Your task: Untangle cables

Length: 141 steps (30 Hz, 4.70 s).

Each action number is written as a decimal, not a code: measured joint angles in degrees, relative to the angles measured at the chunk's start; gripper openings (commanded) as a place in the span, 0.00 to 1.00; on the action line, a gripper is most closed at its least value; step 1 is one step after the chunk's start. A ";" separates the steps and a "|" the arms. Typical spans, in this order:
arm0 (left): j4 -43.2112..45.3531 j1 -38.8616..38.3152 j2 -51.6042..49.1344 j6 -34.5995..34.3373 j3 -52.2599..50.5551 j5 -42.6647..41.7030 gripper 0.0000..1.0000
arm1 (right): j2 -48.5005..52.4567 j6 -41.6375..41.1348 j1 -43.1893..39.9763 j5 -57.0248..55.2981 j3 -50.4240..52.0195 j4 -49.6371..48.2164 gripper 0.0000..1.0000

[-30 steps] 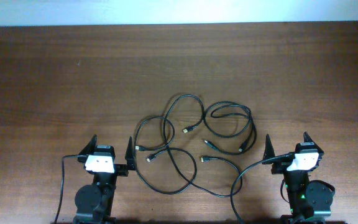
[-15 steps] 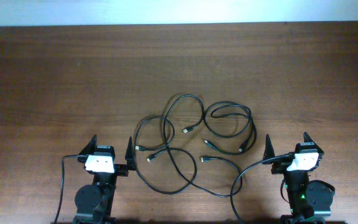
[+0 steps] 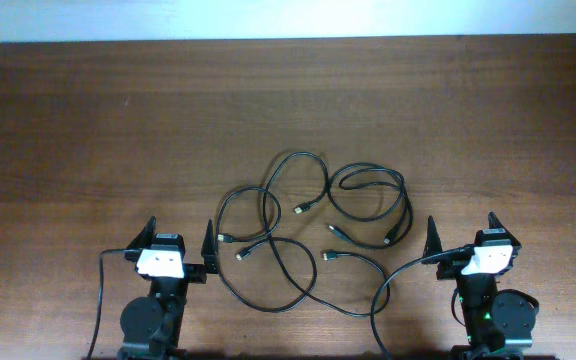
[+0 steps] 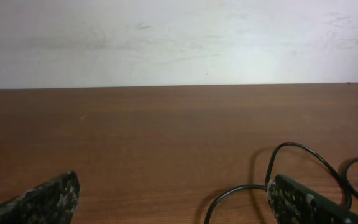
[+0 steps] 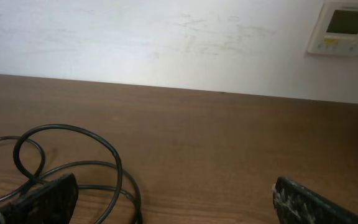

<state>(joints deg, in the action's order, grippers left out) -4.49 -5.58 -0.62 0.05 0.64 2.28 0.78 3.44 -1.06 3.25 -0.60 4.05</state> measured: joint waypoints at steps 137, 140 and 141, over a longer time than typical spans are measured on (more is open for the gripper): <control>-0.02 0.00 0.04 0.00 0.00 -0.37 0.99 | 92.45 8.66 8.35 5.44 -90.82 52.37 0.04; -0.02 0.00 0.04 0.00 0.00 -0.39 0.99 | 92.28 4.02 7.89 -5.66 -102.73 53.31 0.04; -0.02 0.00 0.04 0.00 0.00 -0.37 0.99 | 92.19 2.93 7.19 -9.05 -105.13 53.11 0.04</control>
<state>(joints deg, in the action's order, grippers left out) -4.51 -5.58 -0.58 0.05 0.64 1.91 92.97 6.37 6.13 -5.80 -105.73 57.17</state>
